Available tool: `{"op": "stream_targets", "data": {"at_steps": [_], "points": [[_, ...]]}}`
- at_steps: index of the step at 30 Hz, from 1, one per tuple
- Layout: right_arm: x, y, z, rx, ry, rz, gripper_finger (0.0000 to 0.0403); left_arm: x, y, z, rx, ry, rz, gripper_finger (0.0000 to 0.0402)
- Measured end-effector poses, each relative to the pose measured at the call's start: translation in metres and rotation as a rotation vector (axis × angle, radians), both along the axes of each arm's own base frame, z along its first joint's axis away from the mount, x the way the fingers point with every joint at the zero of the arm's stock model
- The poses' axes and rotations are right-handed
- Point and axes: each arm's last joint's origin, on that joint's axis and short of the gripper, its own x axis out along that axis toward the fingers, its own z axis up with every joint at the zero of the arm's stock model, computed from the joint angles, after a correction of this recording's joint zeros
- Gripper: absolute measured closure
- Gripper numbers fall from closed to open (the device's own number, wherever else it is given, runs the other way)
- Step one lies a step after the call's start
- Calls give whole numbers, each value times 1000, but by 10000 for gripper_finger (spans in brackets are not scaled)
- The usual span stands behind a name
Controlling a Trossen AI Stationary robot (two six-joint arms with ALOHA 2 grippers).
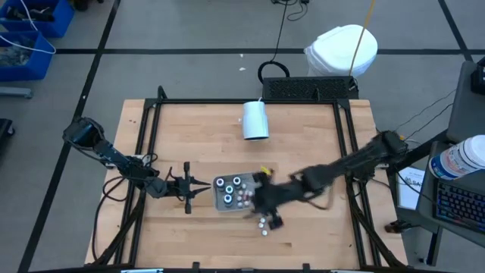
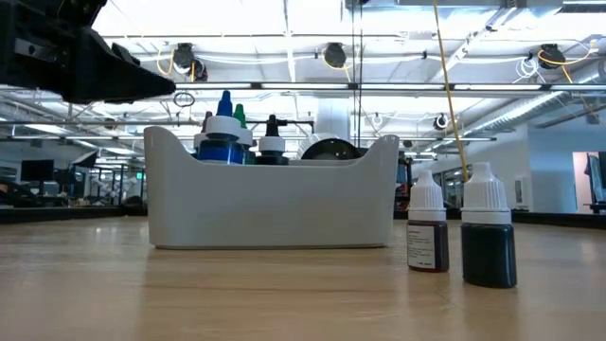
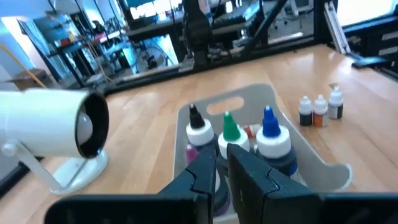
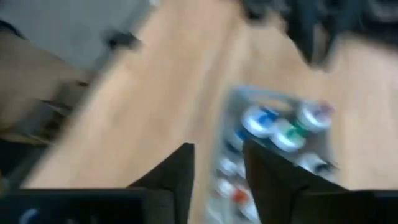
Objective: Pick & Place food coloring
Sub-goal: Put the small purple food coloring bottle into the gray bin
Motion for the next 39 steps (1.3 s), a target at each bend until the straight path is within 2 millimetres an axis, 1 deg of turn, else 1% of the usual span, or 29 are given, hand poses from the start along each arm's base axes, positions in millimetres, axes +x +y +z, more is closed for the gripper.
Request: {"op": "stream_targets", "data": {"at_steps": [3,6,8,10,13,16,18,20,23,26,27,29,32,34,37,39], "points": [[-32,10,-14,56,-116,65,318,1,0,5,15,-40,-6,353],[-62,9,-34,134,-160,65,369,1,-1,8,-30,-68,-31,353],[-77,9,-50,164,-200,67,394,1,-2,9,-60,-82,-54,353],[-91,10,-66,156,-263,66,394,1,-3,12,-111,-110,-71,353],[-105,7,-82,143,-403,45,389,3,-4,22,-216,-181,-73,353],[-116,0,-98,135,-464,50,396,17,-9,38,-296,-204,-48,354],[-122,-3,-102,133,-498,64,401,32,-16,50,-282,-126,-53,360],[-128,-7,-103,142,-518,65,399,48,-24,66,-262,-2,-59,374],[-135,-12,-105,136,-513,67,397,76,-33,93,-272,173,13,395],[-144,-15,-101,147,-543,80,399,104,-45,116,-238,250,45,393],[-147,-16,-102,142,-544,86,401,115,-50,123,-239,268,29,392],[-153,-18,-102,139,-548,98,402,140,-60,133,-245,319,-56,393],[-162,-20,-98,160,-582,110,401,179,-77,131,-184,426,-157,397],[-168,-23,-98,165,-586,118,402,201,-89,125,-117,480,-179,392],[-177,-26,-96,170,-619,133,402,229,-101,114,-68,552,-161,370],[-182,-29,-96,177,-633,138,401,246,-105,106,-75,595,-142,350]]}}
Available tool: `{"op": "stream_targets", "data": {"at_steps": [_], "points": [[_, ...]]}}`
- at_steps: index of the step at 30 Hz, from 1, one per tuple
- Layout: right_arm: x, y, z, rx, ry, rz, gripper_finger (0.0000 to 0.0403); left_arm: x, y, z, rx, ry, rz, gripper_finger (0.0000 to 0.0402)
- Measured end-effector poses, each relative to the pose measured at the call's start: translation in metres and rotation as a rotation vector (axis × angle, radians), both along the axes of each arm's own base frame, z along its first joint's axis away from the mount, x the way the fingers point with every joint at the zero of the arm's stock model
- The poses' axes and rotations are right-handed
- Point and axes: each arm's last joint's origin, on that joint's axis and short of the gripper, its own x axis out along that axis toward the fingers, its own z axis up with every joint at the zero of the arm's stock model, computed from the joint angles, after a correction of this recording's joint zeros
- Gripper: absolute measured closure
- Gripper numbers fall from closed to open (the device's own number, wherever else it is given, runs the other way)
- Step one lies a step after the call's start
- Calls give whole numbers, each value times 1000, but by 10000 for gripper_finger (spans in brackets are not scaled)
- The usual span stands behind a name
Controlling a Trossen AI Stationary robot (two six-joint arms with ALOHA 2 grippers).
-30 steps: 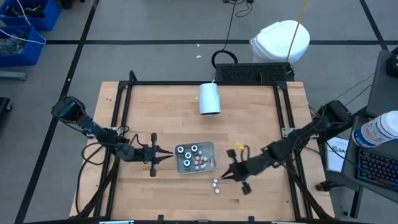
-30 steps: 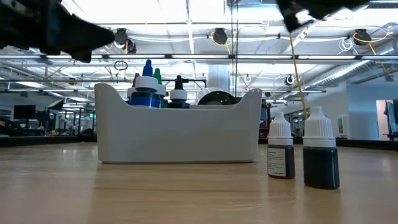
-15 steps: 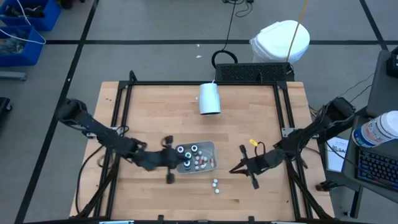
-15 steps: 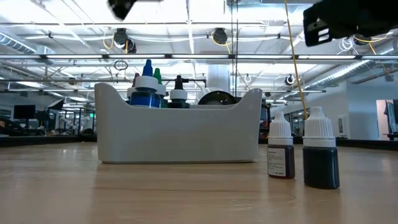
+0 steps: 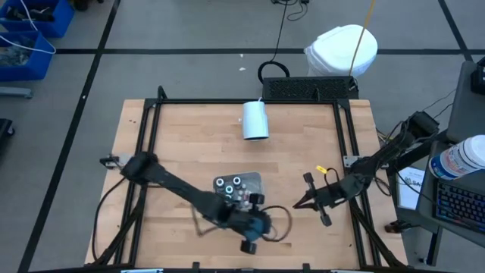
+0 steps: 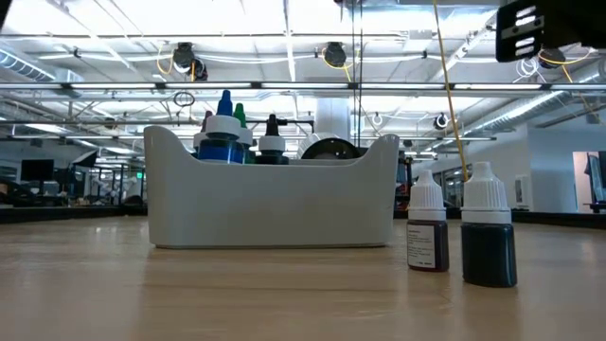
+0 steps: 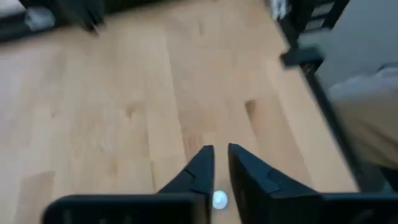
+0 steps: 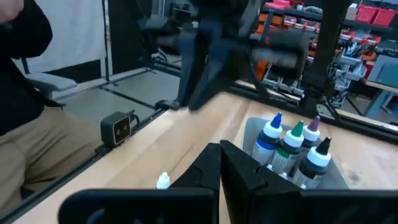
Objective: Pick & Place food coloring
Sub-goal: Put the small purple food coloring bottle into the gray bin
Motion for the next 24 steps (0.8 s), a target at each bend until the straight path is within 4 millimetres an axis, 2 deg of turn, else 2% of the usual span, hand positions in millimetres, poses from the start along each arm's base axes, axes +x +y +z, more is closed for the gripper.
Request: {"op": "stream_targets", "data": {"at_steps": [5,9,13,19,24], "points": [[-10,-8,-2,23,-31,-1,402,27,-4,-29,-1,123,-109,283],[-15,-11,-4,31,-65,0,401,29,-5,-50,11,223,-241,224],[-17,-13,-6,35,-75,0,402,31,2,-52,12,224,-256,181],[-17,-13,-6,33,-77,0,402,39,2,-54,-17,166,-284,152],[-17,-13,-6,34,-76,0,402,41,-9,-76,5,184,-374,149]]}}
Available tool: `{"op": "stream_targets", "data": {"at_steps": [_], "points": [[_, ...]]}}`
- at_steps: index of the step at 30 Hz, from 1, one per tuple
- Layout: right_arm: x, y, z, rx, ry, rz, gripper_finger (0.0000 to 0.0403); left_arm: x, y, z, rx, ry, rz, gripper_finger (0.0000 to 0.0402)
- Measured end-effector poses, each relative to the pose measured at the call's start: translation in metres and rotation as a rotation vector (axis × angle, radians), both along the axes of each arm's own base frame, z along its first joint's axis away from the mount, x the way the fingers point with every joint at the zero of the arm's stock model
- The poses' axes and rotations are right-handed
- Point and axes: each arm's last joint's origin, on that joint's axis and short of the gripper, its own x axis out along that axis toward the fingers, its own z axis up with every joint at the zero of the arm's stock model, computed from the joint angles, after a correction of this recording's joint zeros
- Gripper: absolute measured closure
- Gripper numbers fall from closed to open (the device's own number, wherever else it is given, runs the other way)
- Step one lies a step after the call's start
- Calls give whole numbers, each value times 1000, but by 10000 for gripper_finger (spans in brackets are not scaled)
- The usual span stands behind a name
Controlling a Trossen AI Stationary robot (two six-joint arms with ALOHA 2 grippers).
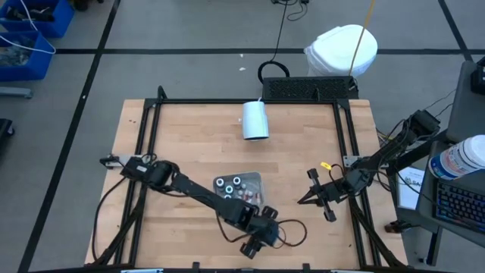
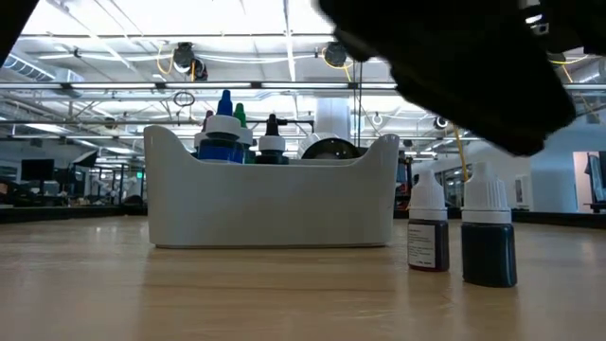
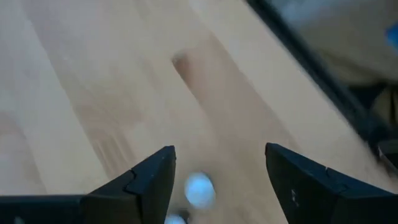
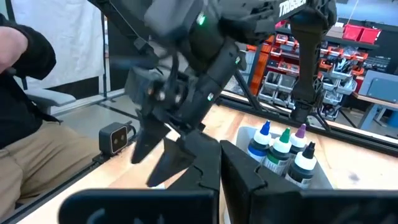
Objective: Pick & Place food coloring
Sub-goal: Put the small purple food coloring bottle into the gray bin
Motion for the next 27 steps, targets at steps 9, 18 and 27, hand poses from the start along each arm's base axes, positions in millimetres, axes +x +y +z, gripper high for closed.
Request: {"op": "stream_targets", "data": {"at_steps": [9,18,27], "points": [[0,0,1,5,-5,0,402,2,-2,-12,26,10,7,149],[0,0,0,2,-1,0,402,3,-1,-30,78,37,5,149],[0,0,0,0,0,0,402,4,-1,-30,81,34,5,199]]}}
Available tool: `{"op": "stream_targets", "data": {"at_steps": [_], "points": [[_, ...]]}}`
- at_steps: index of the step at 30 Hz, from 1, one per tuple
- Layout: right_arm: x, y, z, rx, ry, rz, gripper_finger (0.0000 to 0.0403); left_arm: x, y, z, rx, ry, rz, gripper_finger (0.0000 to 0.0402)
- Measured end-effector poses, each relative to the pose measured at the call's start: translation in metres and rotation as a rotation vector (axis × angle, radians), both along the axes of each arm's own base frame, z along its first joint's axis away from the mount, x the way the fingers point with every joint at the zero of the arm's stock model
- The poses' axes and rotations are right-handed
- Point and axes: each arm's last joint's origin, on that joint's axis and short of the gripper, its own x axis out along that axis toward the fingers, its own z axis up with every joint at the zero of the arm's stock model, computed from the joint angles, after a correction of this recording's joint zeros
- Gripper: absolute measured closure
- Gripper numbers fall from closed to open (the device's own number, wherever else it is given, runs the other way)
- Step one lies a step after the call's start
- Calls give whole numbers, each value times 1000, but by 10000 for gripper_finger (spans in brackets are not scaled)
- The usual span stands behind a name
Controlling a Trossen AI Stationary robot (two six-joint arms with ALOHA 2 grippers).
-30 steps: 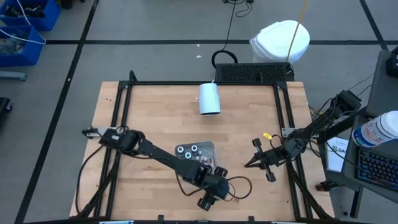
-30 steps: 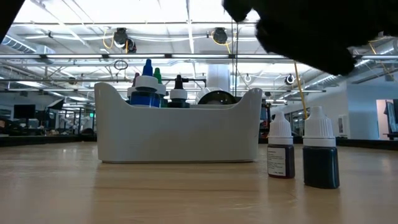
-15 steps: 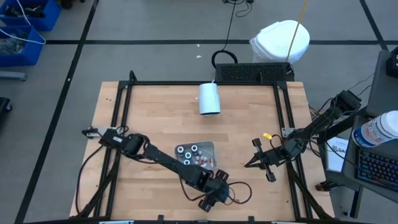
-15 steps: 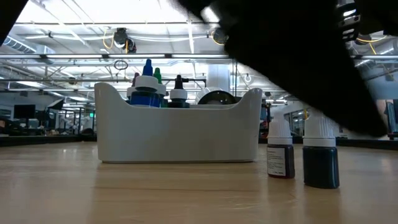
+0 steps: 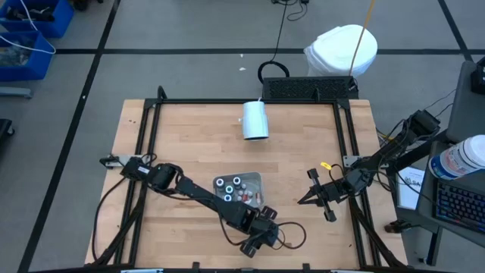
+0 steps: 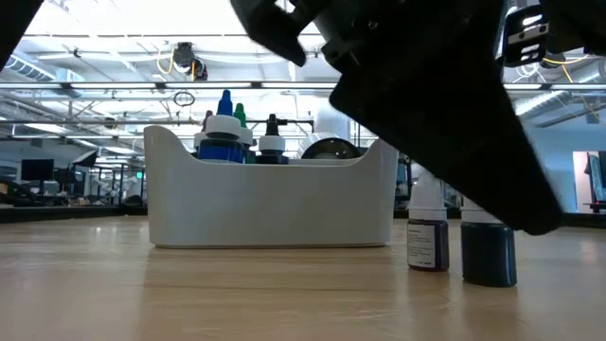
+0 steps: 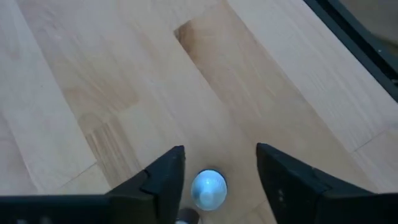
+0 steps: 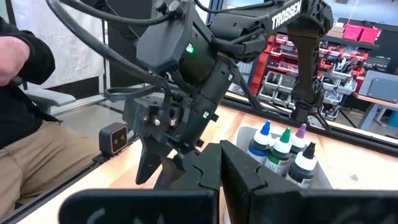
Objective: Pick & Place food coloring
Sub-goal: Put the small purple food coloring bottle into the gray bin
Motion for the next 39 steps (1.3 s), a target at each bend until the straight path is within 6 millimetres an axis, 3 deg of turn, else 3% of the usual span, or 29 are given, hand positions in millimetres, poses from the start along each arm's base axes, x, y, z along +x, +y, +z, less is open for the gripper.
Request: {"op": "stream_targets", "data": {"at_steps": [12,17,21,26,31,37,39], "points": [[0,0,0,0,0,0,402,-1,0,-1,5,13,0,340],[0,0,0,-1,0,0,402,1,-3,3,-5,-29,-34,349],[0,0,0,-1,-1,0,402,5,-11,23,-15,-83,-71,343],[0,0,0,-7,-3,0,402,0,-18,70,38,-79,-125,349],[0,0,0,1,0,1,402,-17,2,113,150,-41,-77,349],[0,0,0,3,0,2,402,-33,55,156,142,-64,48,349],[0,0,0,3,0,3,403,-34,76,155,125,-61,96,349]]}}
